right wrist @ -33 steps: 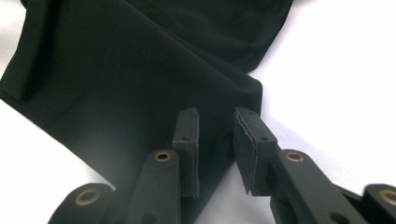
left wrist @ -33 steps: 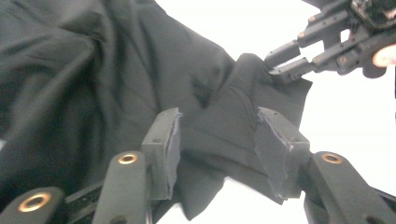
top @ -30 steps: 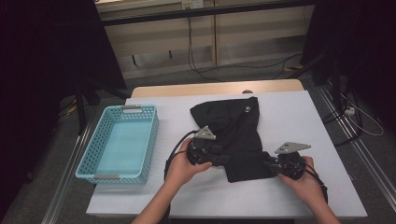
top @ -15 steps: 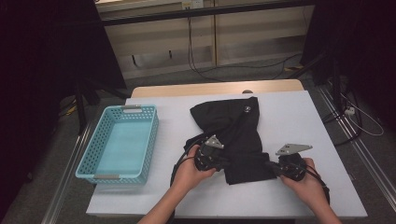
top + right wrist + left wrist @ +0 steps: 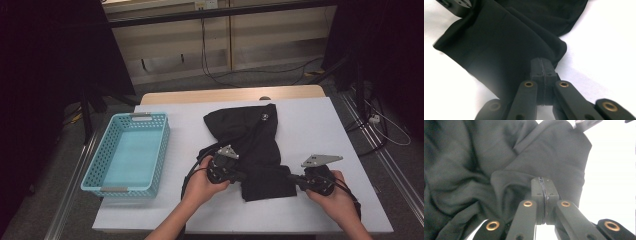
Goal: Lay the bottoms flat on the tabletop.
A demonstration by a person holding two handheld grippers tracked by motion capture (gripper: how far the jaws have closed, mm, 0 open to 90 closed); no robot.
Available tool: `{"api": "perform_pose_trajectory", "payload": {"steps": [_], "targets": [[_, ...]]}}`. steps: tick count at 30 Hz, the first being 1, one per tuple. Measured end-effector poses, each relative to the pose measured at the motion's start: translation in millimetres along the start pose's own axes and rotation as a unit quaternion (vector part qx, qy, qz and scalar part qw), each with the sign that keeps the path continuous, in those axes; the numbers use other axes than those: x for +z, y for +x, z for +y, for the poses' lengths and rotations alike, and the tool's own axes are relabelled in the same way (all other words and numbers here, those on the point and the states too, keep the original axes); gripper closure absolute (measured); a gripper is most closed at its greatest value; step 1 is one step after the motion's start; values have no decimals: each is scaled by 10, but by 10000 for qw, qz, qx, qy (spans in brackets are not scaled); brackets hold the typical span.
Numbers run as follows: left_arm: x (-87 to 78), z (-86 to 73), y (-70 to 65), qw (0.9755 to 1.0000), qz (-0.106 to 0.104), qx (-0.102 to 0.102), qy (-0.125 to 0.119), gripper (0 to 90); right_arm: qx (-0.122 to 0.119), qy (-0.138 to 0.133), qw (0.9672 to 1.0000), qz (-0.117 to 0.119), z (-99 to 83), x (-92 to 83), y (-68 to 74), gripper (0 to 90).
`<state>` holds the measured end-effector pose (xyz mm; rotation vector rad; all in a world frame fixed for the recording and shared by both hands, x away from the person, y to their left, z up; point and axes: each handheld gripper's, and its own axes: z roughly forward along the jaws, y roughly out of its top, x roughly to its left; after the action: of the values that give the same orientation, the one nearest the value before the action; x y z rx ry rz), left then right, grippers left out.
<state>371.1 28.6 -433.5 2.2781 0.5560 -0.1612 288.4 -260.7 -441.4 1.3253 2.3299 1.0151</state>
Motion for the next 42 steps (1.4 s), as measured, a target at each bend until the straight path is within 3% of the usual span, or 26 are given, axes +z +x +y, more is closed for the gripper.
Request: {"api": "perform_pose_trajectory", "payload": {"steps": [7,13,20,25,29,31,33,38,42], "targets": [[-167,-13,-64,9995,-256,-18,-167,895,-56,-8,10000,48,-38,-125,48,900],[-205,-86,-59,9995,-257,-39,-167,895,39,-80,10000,0,-159,-265,21,900],[-297,-71,-45,9989,-297,-78,-360,893,81,-445,9990,-20,-94,-417,35,900],[-286,-160,120,9989,-157,-339,-284,893,155,-380,9990,-165,-97,-333,-48,900],[-288,-195,177,9986,-114,-421,-297,890,231,-264,9989,-298,-113,-263,-120,900],[-280,-186,166,9986,-110,-394,-325,889,243,-331,9987,-293,-111,-254,-121,886],[-259,-173,153,9988,-97,-359,-315,888,181,-390,9987,-276,-96,-218,-96,765],[-245,-161,153,9988,-69,-323,-370,887,41,-413,9990,-174,-40,-142,2,659],[-224,-165,172,9988,-18,-328,-363,886,-95,-384,9992,-82,-31,-139,49,701]]}}
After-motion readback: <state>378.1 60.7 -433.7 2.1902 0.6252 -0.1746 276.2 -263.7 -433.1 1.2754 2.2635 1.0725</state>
